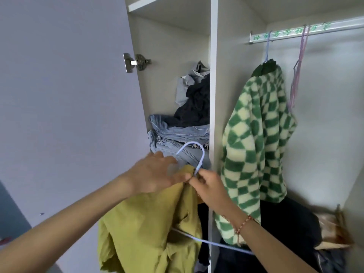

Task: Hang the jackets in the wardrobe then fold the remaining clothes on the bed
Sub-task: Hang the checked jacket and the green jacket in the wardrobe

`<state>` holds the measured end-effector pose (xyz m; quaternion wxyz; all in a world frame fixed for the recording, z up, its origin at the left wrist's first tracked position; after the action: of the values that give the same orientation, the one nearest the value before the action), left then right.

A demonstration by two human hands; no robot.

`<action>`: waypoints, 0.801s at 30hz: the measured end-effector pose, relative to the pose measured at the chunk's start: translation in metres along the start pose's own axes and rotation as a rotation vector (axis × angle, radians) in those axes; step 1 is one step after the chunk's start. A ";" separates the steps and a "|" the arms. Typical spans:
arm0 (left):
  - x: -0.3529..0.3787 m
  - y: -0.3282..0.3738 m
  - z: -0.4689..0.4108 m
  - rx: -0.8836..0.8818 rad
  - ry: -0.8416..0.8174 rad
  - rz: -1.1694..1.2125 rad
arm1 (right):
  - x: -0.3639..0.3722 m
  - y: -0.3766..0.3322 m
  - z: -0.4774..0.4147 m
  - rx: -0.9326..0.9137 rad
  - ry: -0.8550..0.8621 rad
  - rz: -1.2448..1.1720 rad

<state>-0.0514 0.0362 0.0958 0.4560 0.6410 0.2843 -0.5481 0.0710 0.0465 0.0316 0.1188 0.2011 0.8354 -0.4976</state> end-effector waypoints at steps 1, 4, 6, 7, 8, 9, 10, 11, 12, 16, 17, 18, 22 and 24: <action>0.002 -0.002 -0.002 0.030 -0.009 -0.030 | -0.001 -0.001 -0.005 -0.021 -0.018 0.032; 0.024 -0.004 -0.003 0.048 -0.139 0.281 | -0.003 -0.010 -0.010 -0.084 -0.026 0.141; 0.027 -0.012 -0.009 0.054 -0.091 0.390 | -0.003 -0.016 -0.008 -0.106 -0.020 0.197; 0.024 -0.019 -0.011 0.050 -0.036 0.408 | -0.010 -0.020 -0.007 -0.123 0.049 0.233; 0.019 -0.026 -0.014 0.050 0.033 0.413 | -0.022 -0.027 -0.004 -0.173 0.177 0.278; 0.014 -0.032 -0.016 0.034 0.094 0.427 | -0.037 -0.033 0.003 -0.249 0.343 0.318; 0.008 -0.042 -0.018 0.002 0.158 0.463 | -0.050 -0.041 0.015 -0.326 0.508 0.325; 0.003 -0.052 -0.019 -0.040 0.211 0.519 | -0.055 -0.043 0.034 -0.383 0.611 0.287; -0.001 -0.062 -0.019 -0.089 0.261 0.593 | -0.051 -0.038 0.054 -0.417 0.626 0.204; -0.008 -0.086 -0.013 -0.210 0.416 0.818 | 0.016 0.034 0.103 -0.061 0.294 -0.042; -0.008 -0.087 -0.012 -0.209 0.433 0.847 | 0.027 0.056 0.101 0.149 0.262 -0.098; -0.008 -0.086 -0.010 -0.207 0.440 0.886 | 0.035 0.076 0.092 0.355 0.229 -0.191; -0.007 -0.078 0.000 -0.188 0.419 0.982 | 0.057 0.084 0.041 0.644 -0.022 -0.325; -0.004 -0.070 0.005 -0.165 0.394 0.987 | 0.078 0.070 0.028 0.572 -0.196 -0.400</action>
<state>-0.1157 0.0616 0.0807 0.6462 0.7512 0.0715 -0.1137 0.0327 0.0683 -0.0679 0.0377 0.0100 0.6699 -0.7415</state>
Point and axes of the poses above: each hand's wrist, its own z-axis away from the middle knuckle, its own x-axis out of the palm, y = z × x, the point moved 8 cm from there along -z, towards the middle knuckle, and after that the axes turned 7 degrees about z, right-handed, at the moved point
